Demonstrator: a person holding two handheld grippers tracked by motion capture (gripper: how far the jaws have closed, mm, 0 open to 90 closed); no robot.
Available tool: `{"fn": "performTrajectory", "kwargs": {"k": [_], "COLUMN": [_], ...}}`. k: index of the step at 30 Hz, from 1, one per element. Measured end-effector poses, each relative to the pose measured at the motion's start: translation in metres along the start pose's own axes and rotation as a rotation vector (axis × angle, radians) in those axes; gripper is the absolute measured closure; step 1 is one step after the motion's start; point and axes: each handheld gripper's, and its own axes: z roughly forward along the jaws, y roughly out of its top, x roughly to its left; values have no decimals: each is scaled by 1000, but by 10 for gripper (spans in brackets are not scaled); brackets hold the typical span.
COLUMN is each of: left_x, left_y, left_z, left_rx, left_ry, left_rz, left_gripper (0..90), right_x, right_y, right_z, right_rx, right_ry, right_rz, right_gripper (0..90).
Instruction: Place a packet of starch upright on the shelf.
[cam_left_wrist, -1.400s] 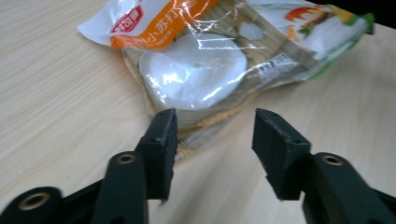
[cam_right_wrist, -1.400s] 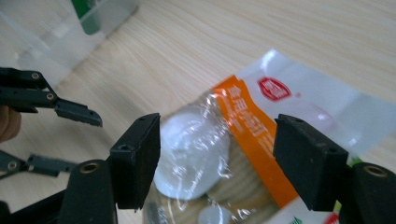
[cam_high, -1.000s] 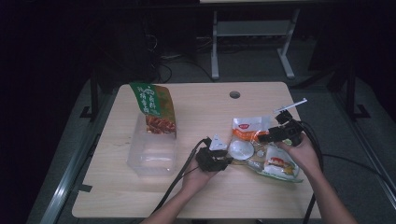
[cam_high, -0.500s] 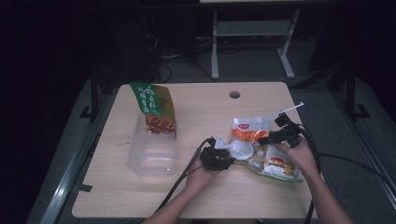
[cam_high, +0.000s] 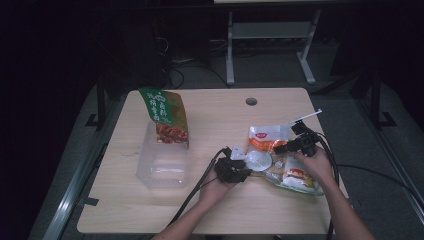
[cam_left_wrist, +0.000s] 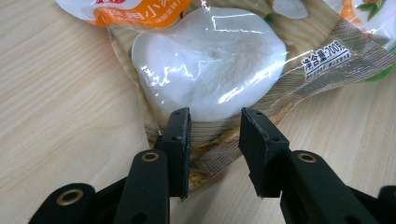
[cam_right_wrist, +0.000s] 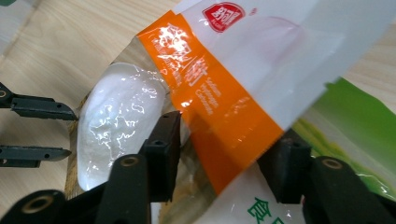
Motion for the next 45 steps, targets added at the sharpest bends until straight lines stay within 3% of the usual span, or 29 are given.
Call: {"fn": "performTrajectory", "kwargs": {"k": [10,25,31,37,45], "left_x": [0,-1,-2,-2,-2], "left_y": [0,1,2,2,2], "left_z": [0,0,1,1,1], "left_rx": [3,15,11,11,12], "left_ry": [0,6,9,9,10], "left_rz": [3,12,10,8,15], "left_gripper": [632,626,626,627,626], "right_x": [1,3,6,10,12], "right_y": [0,-1,1,3,4], "right_z": [-1,-2,0,9,11], "right_rx": [21,29,30,59,55], "right_ry": [19,17,36,61,73], "right_rz": [-2,-1,-5,-21,-27], "right_gripper": [610,613,625,672,799]}}
